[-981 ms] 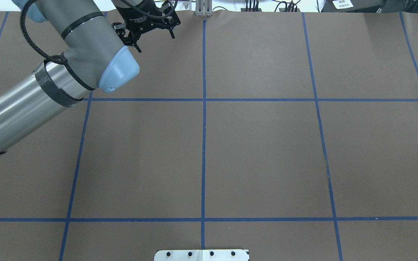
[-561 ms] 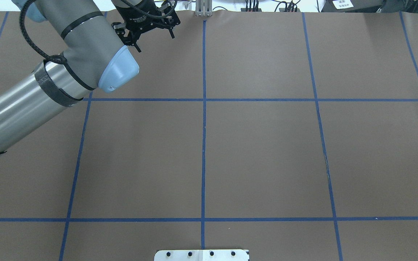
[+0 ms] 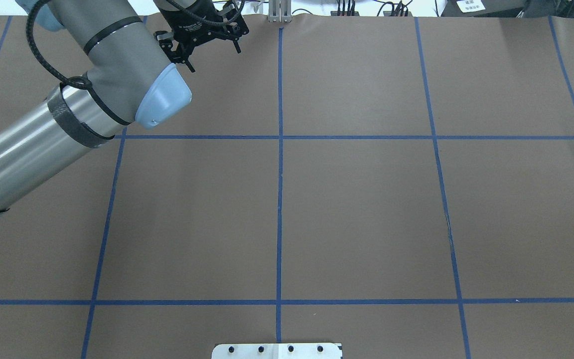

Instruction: Left arm hands cup to right arm to dump lemon

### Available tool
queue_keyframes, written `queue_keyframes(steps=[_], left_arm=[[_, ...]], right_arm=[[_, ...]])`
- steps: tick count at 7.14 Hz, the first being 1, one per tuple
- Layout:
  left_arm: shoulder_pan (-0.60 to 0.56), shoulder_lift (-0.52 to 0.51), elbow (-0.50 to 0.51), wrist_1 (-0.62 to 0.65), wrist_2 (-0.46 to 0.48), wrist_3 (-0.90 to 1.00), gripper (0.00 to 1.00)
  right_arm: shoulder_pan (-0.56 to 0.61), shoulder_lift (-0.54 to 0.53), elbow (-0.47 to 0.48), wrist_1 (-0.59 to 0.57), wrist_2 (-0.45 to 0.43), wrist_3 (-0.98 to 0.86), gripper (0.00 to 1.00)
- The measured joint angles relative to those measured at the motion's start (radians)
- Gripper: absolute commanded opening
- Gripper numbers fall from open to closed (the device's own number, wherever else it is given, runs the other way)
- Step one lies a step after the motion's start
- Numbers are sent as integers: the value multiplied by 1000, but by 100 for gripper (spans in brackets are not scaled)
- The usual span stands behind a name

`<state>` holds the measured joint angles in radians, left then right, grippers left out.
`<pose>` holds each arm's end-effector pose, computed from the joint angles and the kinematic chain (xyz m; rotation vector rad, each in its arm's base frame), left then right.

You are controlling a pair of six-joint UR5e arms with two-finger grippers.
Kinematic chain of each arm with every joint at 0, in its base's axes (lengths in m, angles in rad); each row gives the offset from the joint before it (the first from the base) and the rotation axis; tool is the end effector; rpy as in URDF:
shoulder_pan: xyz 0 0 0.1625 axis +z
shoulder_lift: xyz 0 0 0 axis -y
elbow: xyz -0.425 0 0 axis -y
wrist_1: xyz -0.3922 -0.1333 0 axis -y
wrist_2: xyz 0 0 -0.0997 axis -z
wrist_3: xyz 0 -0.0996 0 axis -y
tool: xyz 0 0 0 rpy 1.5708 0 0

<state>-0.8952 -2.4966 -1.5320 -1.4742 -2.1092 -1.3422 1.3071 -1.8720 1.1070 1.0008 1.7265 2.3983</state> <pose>0.3850 -0.6119 0.1033 -0.0208 0.9290 -0.4058 0.0540 -0.2520 0.7201 0.3604 -1.9985 1.3231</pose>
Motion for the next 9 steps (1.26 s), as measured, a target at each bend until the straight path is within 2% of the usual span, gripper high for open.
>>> queue_keyframes(steps=[2,6,7,9], left_arm=[[1,0,-5,0,0,0,100],[4,6,-14,0,0,-1,100],[5,8,-14,0,0,-1,100],[6,11,-12,-1,0,0,100]], right_arm=[[0,-1,3,-1,20,-218,21],[1,-13,29,-17,124,-601,21],[5,-16,70,-58,154,-669,21],[47,-20,224,-247,240,-803,22]])
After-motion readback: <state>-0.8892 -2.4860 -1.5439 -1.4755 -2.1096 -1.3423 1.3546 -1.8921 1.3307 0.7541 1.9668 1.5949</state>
